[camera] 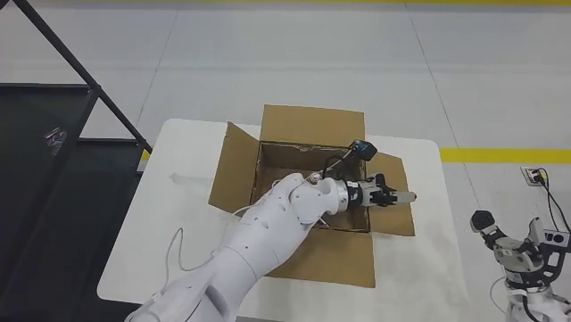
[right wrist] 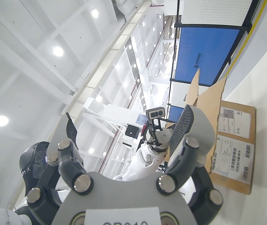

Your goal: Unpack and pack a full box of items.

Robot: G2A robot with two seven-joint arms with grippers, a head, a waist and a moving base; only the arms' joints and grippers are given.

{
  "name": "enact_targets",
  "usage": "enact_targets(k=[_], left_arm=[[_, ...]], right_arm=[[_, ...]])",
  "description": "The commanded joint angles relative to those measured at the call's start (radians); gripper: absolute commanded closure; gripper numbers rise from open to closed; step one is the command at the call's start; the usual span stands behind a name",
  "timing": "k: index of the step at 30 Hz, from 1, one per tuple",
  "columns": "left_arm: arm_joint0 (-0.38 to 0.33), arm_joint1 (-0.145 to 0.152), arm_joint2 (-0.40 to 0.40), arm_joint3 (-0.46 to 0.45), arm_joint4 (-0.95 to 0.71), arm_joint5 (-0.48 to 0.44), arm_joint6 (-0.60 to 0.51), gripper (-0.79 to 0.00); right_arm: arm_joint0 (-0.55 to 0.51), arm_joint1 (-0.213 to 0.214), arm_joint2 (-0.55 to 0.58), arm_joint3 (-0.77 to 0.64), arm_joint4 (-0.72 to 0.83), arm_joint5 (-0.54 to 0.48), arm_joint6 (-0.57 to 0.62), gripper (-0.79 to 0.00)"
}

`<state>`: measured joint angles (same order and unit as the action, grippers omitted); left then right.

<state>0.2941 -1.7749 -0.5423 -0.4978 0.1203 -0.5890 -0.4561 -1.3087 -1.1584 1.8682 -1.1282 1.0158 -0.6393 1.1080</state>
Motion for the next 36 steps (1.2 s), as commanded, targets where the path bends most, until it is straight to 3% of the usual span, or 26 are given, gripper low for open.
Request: enact_targets(k=[1, 11, 18, 21, 26, 30, 33, 36], left_arm=[[-0.005, -0.01, 0.0, 0.019, 0.0, -0.006, 0.0, -0.785], [-0.037, -0.03, -0.029, 0.073, -0.002, -0.067, 0.007, -0.785], [-0.059, -0.003, -0.08, 0.054, 0.012, -0.125, 0.024, -0.785], [-0.062, 0.019, -0.109, 0.023, 0.03, -0.144, 0.028, -0.785], [-0.047, 0.083, -0.188, -0.05, 0.089, -0.165, 0.066, -0.785], [0.008, 0.16, -0.298, -0.169, 0.148, -0.155, 0.09, -0.785], [0.104, 0.23, -0.423, -0.343, 0.187, -0.121, 0.065, -0.785], [0.267, 0.299, -0.582, -0.622, 0.218, -0.046, -0.01, -0.785]], right_arm=[[0.001, 0.0, 0.001, 0.003, -0.003, 0.001, 0.0, -0.785], [0.002, -0.001, 0.003, 0.009, 0.001, 0.006, -0.028, -0.785], [0.002, -0.001, 0.003, 0.009, 0.001, 0.006, -0.028, -0.785], [-0.002, -0.001, -0.009, -0.07, -0.084, -0.034, -0.056, -0.785], [-0.014, -0.001, -0.029, -0.214, -0.212, -0.11, -0.072, -0.785], [0.003, 0.0, -0.056, -0.31, -0.352, -0.151, -0.091, -0.785], [0.027, 0.001, -0.081, -0.369, -0.465, -0.163, -0.118, -0.785], [0.055, -0.001, -0.103, -0.427, -0.648, -0.185, -0.185, -0.785]])
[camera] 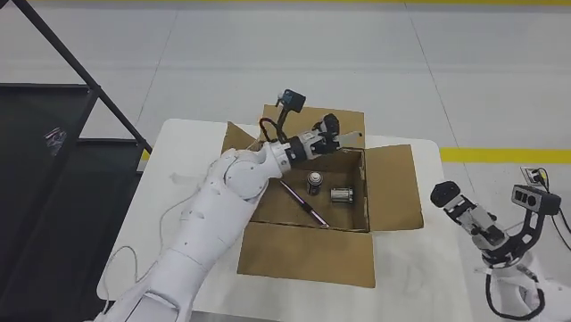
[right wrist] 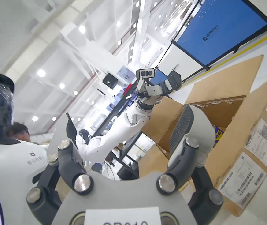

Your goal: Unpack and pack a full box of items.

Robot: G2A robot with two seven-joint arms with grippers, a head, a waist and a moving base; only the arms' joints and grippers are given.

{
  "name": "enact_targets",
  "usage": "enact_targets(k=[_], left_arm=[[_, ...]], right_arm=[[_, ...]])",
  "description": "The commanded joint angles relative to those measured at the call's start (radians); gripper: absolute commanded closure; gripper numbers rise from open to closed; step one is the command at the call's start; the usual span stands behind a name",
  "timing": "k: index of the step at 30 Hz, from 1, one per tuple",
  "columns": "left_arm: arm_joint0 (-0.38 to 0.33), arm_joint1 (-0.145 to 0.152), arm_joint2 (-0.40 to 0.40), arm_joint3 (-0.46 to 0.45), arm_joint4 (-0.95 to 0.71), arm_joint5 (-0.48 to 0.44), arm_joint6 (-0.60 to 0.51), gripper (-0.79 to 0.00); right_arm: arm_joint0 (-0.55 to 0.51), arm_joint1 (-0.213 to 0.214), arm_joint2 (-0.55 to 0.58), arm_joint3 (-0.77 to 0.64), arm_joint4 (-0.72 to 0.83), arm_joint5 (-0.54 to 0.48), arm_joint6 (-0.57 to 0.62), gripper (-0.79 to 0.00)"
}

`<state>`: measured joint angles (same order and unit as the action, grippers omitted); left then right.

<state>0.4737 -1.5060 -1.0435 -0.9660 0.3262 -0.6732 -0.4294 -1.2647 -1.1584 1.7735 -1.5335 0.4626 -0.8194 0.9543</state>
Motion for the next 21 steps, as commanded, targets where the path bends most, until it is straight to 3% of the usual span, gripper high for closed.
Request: enact_targets(k=[1, 2, 4, 8, 12, 21], left_arm=[[0.13, 0.043, -0.117, -0.224, 0.017, 0.059, -0.058, -0.785], [0.216, 0.065, -0.188, -0.361, 0.018, 0.102, -0.099, -0.785], [0.331, 0.09, -0.278, -0.536, 0.01, 0.155, -0.153, -0.785], [0.486, 0.118, -0.408, -0.735, -0.019, 0.211, -0.199, -0.785], [0.568, 0.132, -0.487, -0.811, -0.037, 0.224, -0.205, -0.785], [0.568, 0.132, -0.487, -0.811, -0.037, 0.224, -0.205, -0.785]], right_arm=[[0.018, -0.002, -0.015, -0.036, -0.148, -0.001, -0.052, -0.785], [0.033, -0.005, -0.035, -0.067, -0.255, 0.015, -0.098, -0.785], [0.057, -0.011, -0.082, -0.113, -0.405, 0.052, -0.159, -0.785], [0.097, -0.02, -0.164, -0.149, -0.557, 0.12, -0.232, -0.785], [0.097, -0.02, -0.164, -0.149, -0.557, 0.12, -0.232, -0.785], [0.097, -0.02, -0.164, -0.149, -0.557, 0.12, -0.232, -0.785]])
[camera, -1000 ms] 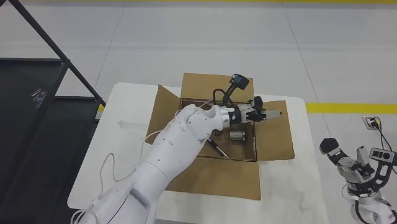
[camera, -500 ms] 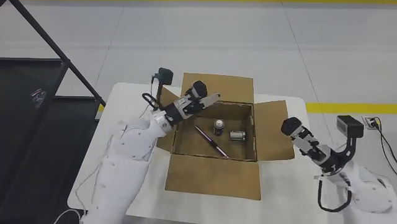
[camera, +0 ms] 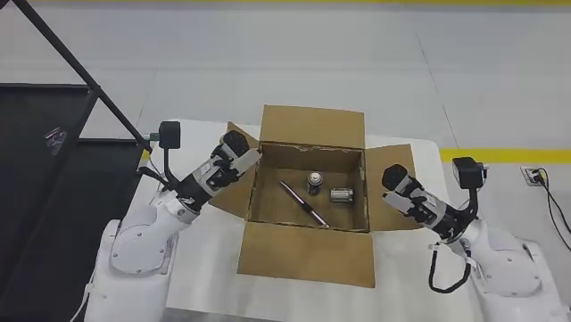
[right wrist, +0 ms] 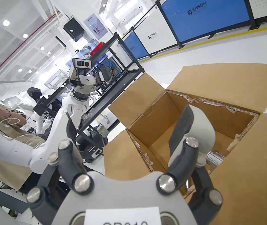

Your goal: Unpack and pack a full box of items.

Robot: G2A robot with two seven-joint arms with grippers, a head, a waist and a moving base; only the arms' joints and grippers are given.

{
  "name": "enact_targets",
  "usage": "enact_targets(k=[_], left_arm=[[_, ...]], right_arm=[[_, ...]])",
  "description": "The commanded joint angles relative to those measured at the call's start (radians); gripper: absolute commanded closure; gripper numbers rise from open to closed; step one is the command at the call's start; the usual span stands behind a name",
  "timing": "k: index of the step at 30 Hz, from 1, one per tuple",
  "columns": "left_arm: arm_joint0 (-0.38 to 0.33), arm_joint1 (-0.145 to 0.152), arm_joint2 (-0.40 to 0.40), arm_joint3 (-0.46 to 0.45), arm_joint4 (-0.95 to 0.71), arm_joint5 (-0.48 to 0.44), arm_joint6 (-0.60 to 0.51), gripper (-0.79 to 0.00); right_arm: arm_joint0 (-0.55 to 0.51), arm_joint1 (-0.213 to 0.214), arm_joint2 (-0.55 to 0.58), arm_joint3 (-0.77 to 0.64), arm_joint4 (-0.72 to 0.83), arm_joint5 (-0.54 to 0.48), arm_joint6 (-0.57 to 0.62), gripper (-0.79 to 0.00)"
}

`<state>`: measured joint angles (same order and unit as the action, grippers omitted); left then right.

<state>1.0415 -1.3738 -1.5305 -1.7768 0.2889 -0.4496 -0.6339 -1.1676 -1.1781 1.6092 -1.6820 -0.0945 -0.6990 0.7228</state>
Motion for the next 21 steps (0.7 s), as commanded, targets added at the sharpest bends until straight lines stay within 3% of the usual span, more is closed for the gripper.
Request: enact_targets(k=[1, 3, 5, 10, 16, 21], left_arm=[[0.0, 0.0, 0.0, 0.0, 0.0, 0.0, 0.0, -0.785], [0.0, 0.0, 0.0, 0.0, 0.0, 0.0, 0.0, -0.785], [0.005, 0.0, -0.001, -0.001, 0.0, 0.01, 0.013, -0.785], [0.018, 0.001, -0.022, 0.008, -0.038, 0.099, 0.099, -0.785], [0.061, 0.01, -0.078, 0.011, -0.126, 0.161, 0.126, -0.785], [0.115, 0.017, -0.1, -0.008, -0.135, 0.182, 0.13, -0.785]], right_arm=[[0.0, 0.0, 0.0, 0.0, 0.0, 0.0, 0.0, -0.785], [0.002, 0.001, 0.002, -0.004, -0.038, 0.015, 0.005, -0.785], [0.013, 0.002, -0.021, -0.087, -0.259, 0.108, -0.01, -0.785], [0.082, -0.008, -0.217, -0.179, -0.539, 0.152, 0.019, -0.785], [0.273, -0.036, -0.46, -0.035, -0.767, 0.27, 0.092, -0.785], [0.435, -0.076, -0.613, 0.169, -0.824, 0.39, 0.109, -0.785]])
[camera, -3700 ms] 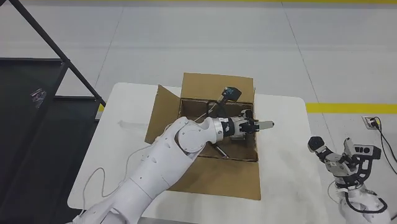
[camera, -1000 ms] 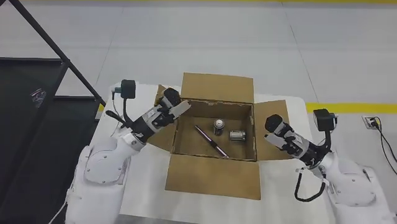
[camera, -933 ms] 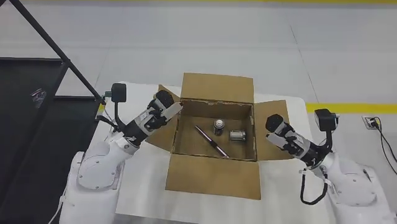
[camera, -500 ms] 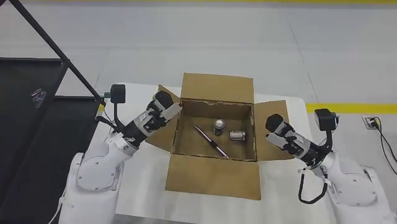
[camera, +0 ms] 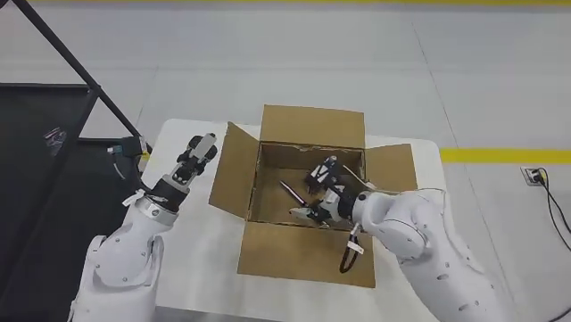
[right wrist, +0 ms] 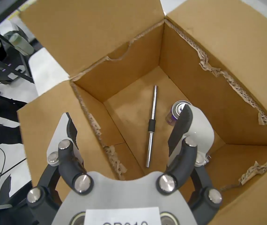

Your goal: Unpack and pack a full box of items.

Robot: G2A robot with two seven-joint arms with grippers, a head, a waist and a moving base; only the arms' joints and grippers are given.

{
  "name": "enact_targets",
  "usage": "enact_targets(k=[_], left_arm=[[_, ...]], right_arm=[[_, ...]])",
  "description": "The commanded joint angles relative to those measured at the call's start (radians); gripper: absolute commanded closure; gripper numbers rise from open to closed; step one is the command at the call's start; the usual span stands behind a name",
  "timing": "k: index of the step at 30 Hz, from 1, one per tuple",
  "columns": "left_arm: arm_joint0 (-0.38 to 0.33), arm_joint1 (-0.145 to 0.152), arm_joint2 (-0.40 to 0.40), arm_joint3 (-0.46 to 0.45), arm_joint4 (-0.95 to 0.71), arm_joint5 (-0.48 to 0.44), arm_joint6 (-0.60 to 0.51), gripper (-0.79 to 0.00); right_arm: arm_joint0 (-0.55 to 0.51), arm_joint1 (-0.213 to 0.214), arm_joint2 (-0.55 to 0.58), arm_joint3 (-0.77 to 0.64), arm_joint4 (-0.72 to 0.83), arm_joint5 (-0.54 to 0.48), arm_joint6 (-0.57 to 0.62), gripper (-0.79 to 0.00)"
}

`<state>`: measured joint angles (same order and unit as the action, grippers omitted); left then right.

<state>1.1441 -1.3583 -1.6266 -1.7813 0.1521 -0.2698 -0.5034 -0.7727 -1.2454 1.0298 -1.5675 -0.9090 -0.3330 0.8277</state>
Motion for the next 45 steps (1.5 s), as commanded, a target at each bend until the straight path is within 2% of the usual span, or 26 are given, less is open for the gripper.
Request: enact_targets(k=[1, 7, 18, 19, 20, 23, 26, 32, 36, 39, 45], left_arm=[[0.024, 0.003, -0.005, -0.008, 0.0, 0.006, -0.002, -0.785], [0.043, 0.005, -0.007, -0.014, 0.003, 0.009, 0.001, -0.785], [0.043, 0.005, -0.007, -0.014, 0.003, 0.009, 0.001, -0.785], [0.043, 0.005, -0.007, -0.014, 0.003, 0.009, 0.001, -0.785], [0.043, 0.005, -0.007, -0.014, 0.003, 0.009, 0.001, -0.785], [0.043, 0.005, -0.007, -0.014, 0.003, 0.009, 0.001, -0.785], [0.043, 0.005, -0.007, -0.014, 0.003, 0.009, 0.001, -0.785], [0.043, 0.005, -0.007, -0.014, 0.003, 0.009, 0.001, -0.785], [0.043, 0.005, -0.007, -0.014, 0.003, 0.009, 0.001, -0.785], [0.043, 0.005, -0.007, -0.014, 0.003, 0.009, 0.001, -0.785], [0.043, 0.005, -0.007, -0.014, 0.003, 0.009, 0.001, -0.785]], right_arm=[[0.068, -0.017, -0.059, 0.094, -0.023, 0.047, 0.007, -0.785], [0.186, -0.063, -0.169, 0.292, -0.085, 0.181, -0.032, -0.785], [0.283, -0.124, -0.246, 0.548, -0.052, 0.198, -0.128, -0.785], [0.288, -0.128, -0.25, 0.561, -0.05, 0.195, -0.134, -0.643], [0.292, -0.131, -0.252, 0.573, -0.048, 0.193, -0.139, -0.409], [0.3, -0.139, -0.255, 0.597, -0.043, 0.188, -0.149, -0.234], [0.303, -0.143, -0.251, 0.611, -0.039, 0.181, -0.154, -0.197], [0.29, -0.141, -0.228, 0.603, -0.042, 0.167, -0.161, -0.022], [0.265, -0.13, -0.2, 0.56, -0.062, 0.168, -0.166, -0.022], [0.235, -0.115, -0.164, 0.489, -0.069, 0.157, -0.164, -0.058], [0.132, -0.068, -0.045, 0.248, -0.115, 0.134, -0.102, 0.0]])
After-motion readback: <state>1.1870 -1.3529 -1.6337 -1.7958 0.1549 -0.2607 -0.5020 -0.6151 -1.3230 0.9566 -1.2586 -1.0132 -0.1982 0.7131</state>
